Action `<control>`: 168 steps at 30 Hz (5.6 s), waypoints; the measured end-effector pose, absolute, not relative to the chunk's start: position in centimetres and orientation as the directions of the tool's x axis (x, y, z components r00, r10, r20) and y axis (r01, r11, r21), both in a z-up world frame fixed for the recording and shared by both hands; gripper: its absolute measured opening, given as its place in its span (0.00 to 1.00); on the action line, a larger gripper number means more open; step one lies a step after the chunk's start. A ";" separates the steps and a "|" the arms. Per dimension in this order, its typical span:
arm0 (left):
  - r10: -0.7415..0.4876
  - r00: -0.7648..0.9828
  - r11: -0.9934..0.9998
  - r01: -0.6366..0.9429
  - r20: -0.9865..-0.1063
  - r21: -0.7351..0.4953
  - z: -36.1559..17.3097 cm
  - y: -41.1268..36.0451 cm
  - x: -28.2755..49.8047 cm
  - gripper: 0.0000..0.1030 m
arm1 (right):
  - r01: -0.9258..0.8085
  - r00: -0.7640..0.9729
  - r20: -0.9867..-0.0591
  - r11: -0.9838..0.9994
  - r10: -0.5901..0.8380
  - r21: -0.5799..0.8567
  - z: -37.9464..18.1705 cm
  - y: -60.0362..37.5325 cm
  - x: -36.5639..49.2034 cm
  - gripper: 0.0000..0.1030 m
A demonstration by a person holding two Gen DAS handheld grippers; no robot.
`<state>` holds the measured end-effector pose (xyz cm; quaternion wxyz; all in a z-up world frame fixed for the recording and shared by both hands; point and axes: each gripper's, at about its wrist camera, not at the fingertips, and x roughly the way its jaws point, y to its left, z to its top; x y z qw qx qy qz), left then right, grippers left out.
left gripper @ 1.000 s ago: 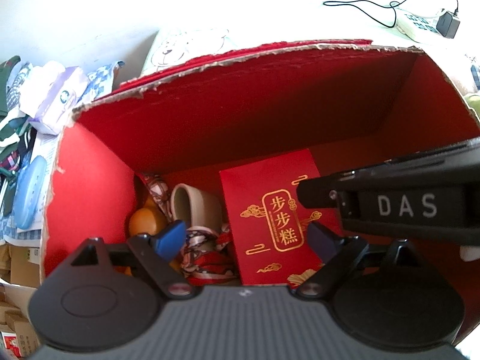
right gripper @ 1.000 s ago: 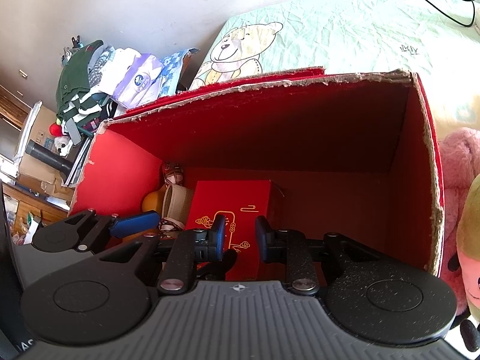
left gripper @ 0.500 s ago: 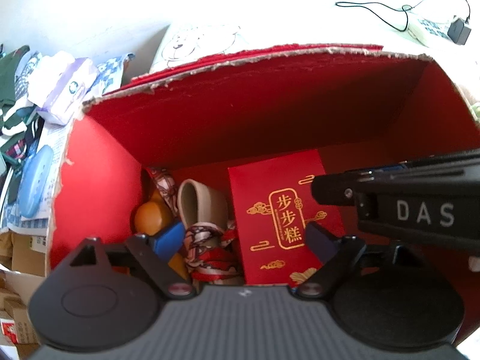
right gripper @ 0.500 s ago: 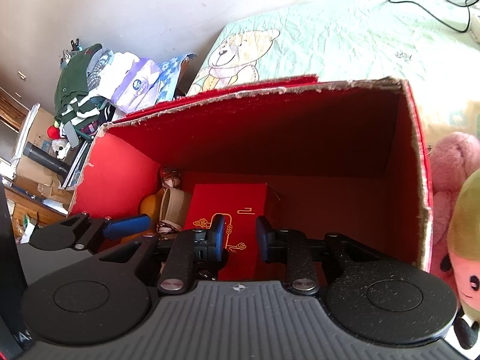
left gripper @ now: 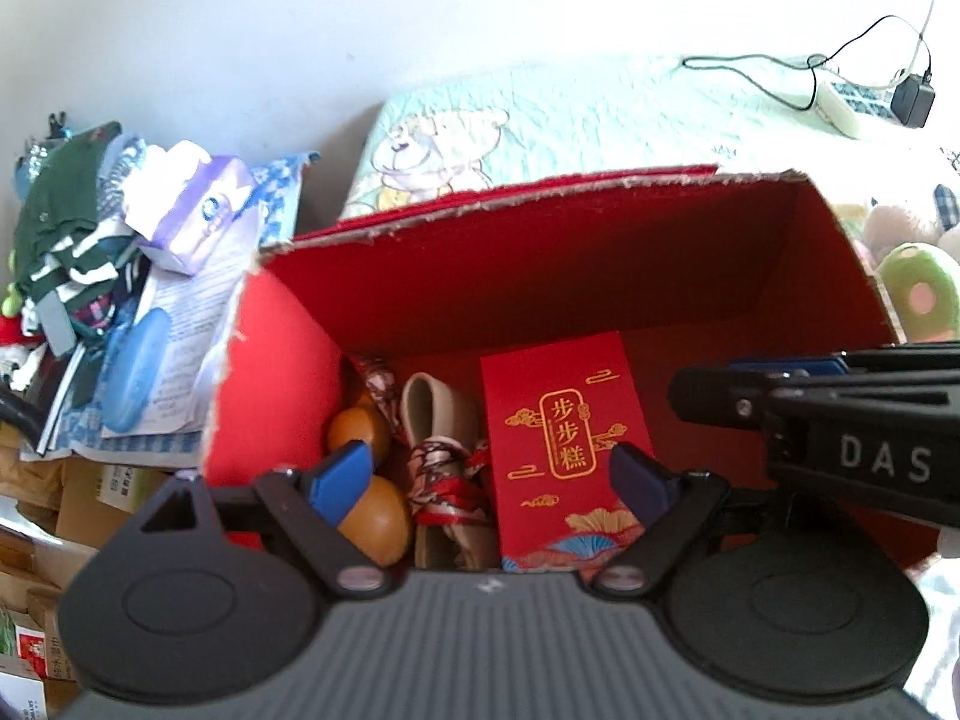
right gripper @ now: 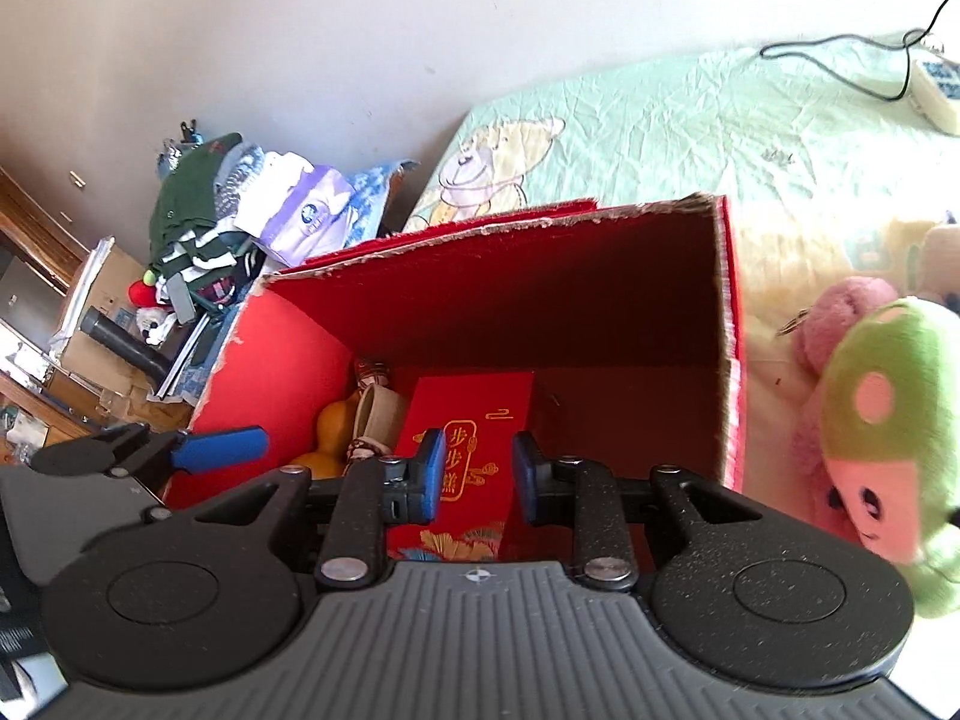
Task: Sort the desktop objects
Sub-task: 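Withdraw the right tool upward out of the red box, then move the right tool down to the brown pinecone beside the tape roll, then close the right tool on the pinecone and lift it, then carry the pinecone over the red box and lower it inside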
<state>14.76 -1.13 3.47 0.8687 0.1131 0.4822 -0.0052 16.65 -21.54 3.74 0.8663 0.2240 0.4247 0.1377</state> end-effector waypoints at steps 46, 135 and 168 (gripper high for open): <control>0.174 0.569 0.985 -0.113 -0.804 0.134 6.9 2.6 1.7 0.88 | -0.213 0.722 -0.456 0.794 0.521 0.569 5.1 -22.9 3.1 0.51; -0.206 0.373 0.963 0.242 -0.905 -0.120 -4.5 -3.4 0.6 0.51 | -0.098 0.323 -0.546 0.601 0.773 0.793 -4.4 -23.9 4.2 0.21; -0.470 0.505 0.773 0.632 -0.724 -0.060 10.0 -9.8 9.6 0.51 | -0.067 0.778 -0.447 0.767 0.440 0.638 9.1 -30.4 5.4 0.21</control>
